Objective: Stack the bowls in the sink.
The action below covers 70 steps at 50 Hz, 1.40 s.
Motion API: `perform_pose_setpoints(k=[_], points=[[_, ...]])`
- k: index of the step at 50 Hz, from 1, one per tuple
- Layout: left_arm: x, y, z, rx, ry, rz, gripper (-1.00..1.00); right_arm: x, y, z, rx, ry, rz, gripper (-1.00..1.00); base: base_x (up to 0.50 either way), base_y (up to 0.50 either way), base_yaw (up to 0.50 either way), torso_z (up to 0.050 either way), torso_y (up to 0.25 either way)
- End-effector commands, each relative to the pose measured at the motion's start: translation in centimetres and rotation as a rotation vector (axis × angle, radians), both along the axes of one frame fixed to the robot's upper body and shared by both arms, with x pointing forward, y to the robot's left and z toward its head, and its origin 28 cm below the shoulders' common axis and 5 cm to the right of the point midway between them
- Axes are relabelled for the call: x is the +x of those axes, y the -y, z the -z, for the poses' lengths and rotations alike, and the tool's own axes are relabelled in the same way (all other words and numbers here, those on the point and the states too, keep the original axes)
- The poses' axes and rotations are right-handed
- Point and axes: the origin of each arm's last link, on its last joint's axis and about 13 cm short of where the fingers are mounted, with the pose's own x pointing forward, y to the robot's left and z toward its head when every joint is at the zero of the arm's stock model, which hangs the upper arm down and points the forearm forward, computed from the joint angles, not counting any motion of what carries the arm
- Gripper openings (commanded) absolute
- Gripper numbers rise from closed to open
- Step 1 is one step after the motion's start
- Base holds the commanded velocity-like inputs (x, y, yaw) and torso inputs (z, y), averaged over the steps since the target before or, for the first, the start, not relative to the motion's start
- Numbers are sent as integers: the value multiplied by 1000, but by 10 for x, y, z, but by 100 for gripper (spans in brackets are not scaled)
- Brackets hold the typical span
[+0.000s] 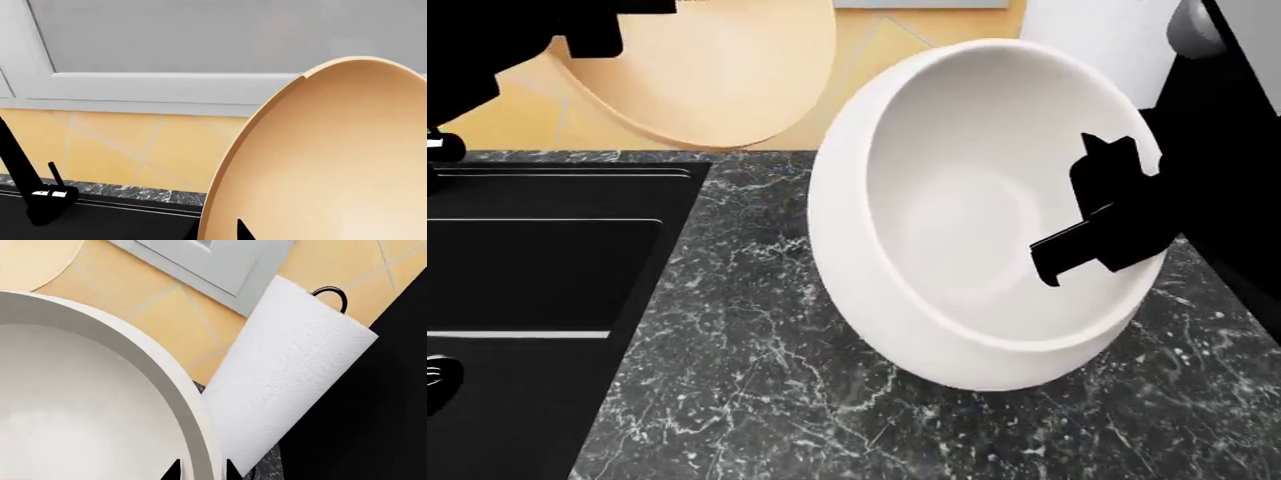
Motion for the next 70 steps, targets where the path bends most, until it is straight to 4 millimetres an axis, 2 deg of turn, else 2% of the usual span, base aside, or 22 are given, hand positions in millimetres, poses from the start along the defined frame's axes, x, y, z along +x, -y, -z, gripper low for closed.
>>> perform_pose_setpoints(k=[1, 7, 11, 18, 30, 45, 58, 70], points=[[-41, -19, -19, 36, 114, -56, -100, 3, 4, -8, -1, 146, 34, -100, 0, 0, -3, 0, 0], [-55, -27, -24, 44, 143, -99, -100, 9, 6, -6, -22, 208, 82, -100, 0, 0, 0, 0, 0], [-63, -32, -28, 43, 164, -140, -100, 7, 6, -6, -27, 150, 50, -100, 0, 0, 0, 0, 0], [-80, -40, -35, 64, 205, -183, -100, 7, 7, -9, 29, 163, 1, -100, 0, 0, 0, 0, 0], [-96, -50, -26, 116, 185, -183, -100, 12, 3, -9, 155, 208, 13, -100, 0, 0, 0, 0, 1], [-100, -56, -17, 130, 165, -182, -100, 7, 0, -14, 49, 287, -29, -100, 0, 11, 0, 0, 0], [-103, -57, -12, 136, 144, -165, -100, 6, 0, -15, 30, 307, -37, -100, 0, 500, 0, 0, 1], [-102, -56, -9, 145, 125, -154, -100, 8, 2, -13, 87, 286, -24, -100, 0, 432, 0, 0, 0]])
